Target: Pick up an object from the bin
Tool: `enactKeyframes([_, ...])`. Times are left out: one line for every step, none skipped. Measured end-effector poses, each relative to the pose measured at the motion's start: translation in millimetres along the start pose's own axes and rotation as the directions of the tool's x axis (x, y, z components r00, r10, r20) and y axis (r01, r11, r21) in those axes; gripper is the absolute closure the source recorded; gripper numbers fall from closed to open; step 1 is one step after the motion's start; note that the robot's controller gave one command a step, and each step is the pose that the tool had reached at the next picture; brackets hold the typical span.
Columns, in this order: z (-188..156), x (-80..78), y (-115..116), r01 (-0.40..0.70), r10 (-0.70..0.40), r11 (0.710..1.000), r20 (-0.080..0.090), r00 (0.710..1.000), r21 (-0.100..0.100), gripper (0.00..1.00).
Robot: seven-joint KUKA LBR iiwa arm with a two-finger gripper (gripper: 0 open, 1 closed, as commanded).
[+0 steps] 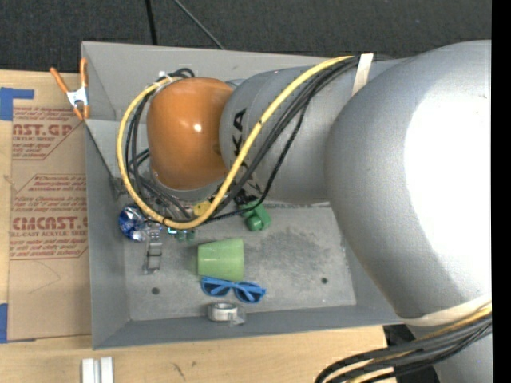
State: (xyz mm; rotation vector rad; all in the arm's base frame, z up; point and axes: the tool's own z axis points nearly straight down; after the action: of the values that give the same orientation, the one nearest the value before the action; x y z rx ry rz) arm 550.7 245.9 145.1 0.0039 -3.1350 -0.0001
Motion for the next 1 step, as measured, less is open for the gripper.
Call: enactKeyframes([77.6,-30.8,-8.1,-0.049,0.049,0.999,0.007,0.999,-0.002,0.00])
